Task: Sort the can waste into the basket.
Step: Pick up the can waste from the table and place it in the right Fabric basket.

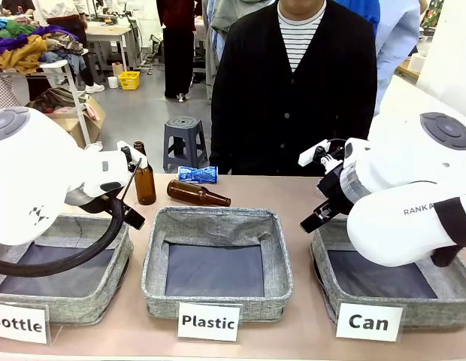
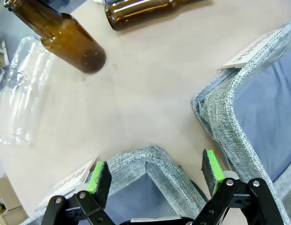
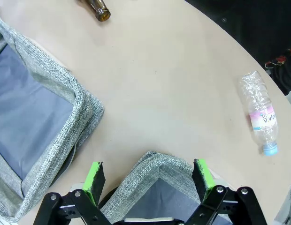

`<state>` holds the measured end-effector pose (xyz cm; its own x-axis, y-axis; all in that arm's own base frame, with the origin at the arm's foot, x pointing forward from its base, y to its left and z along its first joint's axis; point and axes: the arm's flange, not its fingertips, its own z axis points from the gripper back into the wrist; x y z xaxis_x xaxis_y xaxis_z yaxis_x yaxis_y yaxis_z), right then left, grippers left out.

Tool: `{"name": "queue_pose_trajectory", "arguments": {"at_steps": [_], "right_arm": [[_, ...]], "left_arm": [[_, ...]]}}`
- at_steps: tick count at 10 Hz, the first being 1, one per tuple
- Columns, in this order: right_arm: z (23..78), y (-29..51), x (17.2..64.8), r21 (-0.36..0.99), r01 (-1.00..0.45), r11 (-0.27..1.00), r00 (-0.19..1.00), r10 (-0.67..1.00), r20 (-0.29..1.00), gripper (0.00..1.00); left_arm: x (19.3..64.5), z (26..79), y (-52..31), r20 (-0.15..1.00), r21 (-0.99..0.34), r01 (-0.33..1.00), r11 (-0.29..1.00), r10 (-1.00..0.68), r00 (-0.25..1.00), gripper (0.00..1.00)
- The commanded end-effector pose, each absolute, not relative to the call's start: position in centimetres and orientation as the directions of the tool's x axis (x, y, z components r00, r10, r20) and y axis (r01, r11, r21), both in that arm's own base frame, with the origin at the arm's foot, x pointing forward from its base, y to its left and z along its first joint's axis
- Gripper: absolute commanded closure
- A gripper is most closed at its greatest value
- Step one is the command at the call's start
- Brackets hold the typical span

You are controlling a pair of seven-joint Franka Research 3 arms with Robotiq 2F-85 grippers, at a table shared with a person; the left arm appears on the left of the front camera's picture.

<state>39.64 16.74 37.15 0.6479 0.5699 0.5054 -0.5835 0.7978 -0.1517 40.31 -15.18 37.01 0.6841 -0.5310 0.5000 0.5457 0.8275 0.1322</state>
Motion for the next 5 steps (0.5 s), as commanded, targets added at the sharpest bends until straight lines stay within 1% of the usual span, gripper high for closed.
{"name": "queue_pose_trajectory", "arguments": {"at_steps": [1,4,5], "right_arm": [[37.1,16.7,39.6,-0.151,-0.583,0.798,0.648,0.569,0.506,0.00],[37.1,16.7,39.6,-0.152,-0.583,0.798,0.648,0.570,0.505,0.00],[38.5,16.9,39.2,-0.139,-0.608,0.782,0.645,0.589,0.487,0.00]], "left_arm": [[40.3,37.0,-15.2,0.500,0.132,0.546,0.828,-0.531,0.684,0.00],[40.3,37.0,-15.2,0.500,0.132,0.546,0.828,-0.531,0.684,0.00],[40.3,37.0,-15.2,0.500,0.132,0.546,0.828,-0.531,0.684,0.00]]}}
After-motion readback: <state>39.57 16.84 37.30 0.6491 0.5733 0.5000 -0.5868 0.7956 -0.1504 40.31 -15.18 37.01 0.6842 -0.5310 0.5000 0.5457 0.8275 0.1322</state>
